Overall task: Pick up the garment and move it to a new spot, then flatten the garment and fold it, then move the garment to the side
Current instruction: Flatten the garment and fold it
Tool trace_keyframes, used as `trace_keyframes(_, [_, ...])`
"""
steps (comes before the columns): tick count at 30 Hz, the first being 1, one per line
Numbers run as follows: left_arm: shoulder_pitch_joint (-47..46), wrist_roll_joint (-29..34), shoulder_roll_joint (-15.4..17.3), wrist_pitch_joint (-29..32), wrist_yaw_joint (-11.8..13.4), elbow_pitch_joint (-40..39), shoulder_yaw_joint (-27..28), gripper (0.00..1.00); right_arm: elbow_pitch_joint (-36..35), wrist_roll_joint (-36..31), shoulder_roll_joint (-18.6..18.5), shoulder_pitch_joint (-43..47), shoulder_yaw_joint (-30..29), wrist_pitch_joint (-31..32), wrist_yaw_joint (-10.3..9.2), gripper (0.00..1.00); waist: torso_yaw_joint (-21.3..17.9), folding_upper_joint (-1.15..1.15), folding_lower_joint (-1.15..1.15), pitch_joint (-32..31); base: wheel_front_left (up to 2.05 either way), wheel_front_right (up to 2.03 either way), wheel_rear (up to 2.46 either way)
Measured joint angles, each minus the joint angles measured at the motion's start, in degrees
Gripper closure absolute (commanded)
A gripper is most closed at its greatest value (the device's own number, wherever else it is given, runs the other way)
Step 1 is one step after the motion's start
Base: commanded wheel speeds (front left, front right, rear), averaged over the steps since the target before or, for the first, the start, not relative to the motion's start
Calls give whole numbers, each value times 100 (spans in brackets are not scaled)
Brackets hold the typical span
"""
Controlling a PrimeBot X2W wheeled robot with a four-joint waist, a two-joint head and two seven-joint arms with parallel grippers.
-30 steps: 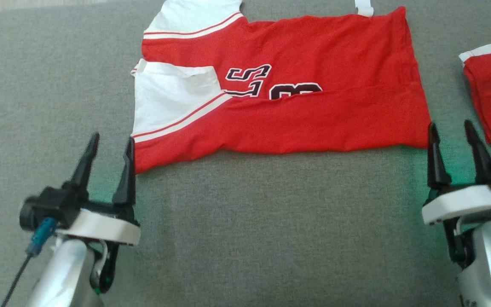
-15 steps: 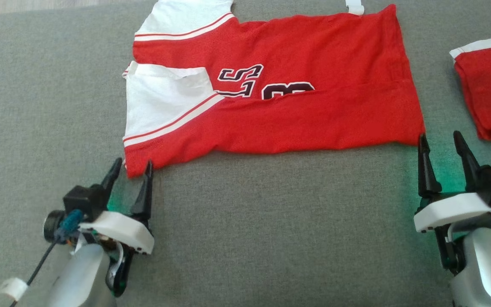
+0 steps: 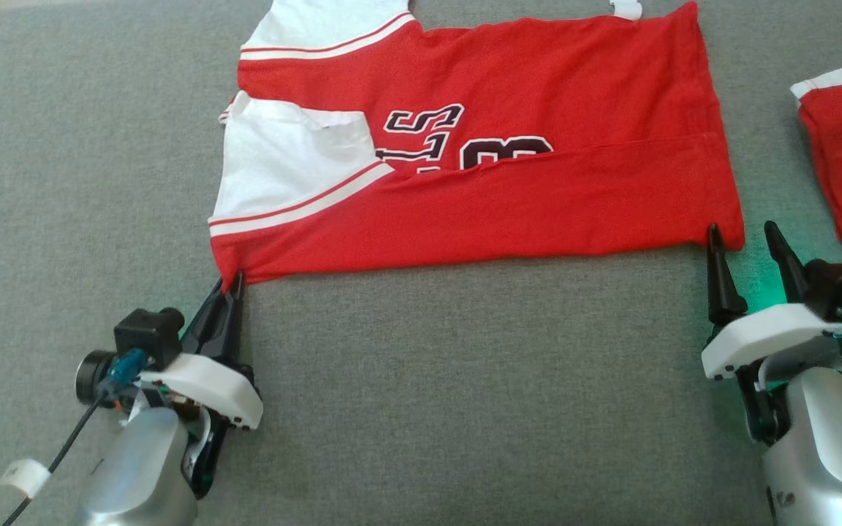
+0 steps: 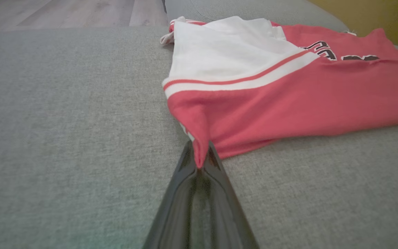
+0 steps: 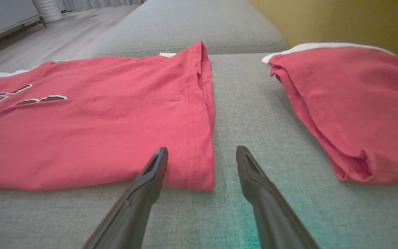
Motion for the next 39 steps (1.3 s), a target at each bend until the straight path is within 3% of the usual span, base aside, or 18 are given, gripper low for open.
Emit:
trace_keyframes(7, [-94,42,1,-141,-48,73,-113,100,642,0,15,-294,-103,267,0,0,96,0,0,5,0,0,0])
trace_keyframes(8, [-93,58,2,-143,-48,74,-126,100,706,5,14,-331,-97,315,0,14,105,0,0,-3,0,0,0])
trace_keyframes(9, [-93,58,2,-160,-48,73,-132,100,764,53,14,-371,-92,358,0,58,114,0,0,-14,0,0,0])
trace_keyframes(10, [-91,59,2,-190,-48,73,-136,100,812,107,14,-412,-83,409,0,83,120,0,0,-30,0,0,0])
trace_keyframes(11, [-89,64,4,-192,-48,70,-137,100,843,158,14,-440,-58,459,0,100,125,0,0,-50,0,0,0])
trace_keyframes(22, [459,142,46,-243,29,-357,-135,100,921,642,-193,-203,276,435,0,100,125,0,0,-427,0,0,0])
trace_keyframes(32, [1792,151,164,-182,263,-1284,-221,100,232,1363,-816,944,606,728,0,100,126,0,-1,-932,0,0,0])
trace_keyframes(39, [2865,43,216,171,517,-2083,-372,100,-377,1504,-937,1868,430,1122,0,100,112,0,-1,-1227,0,0,0])
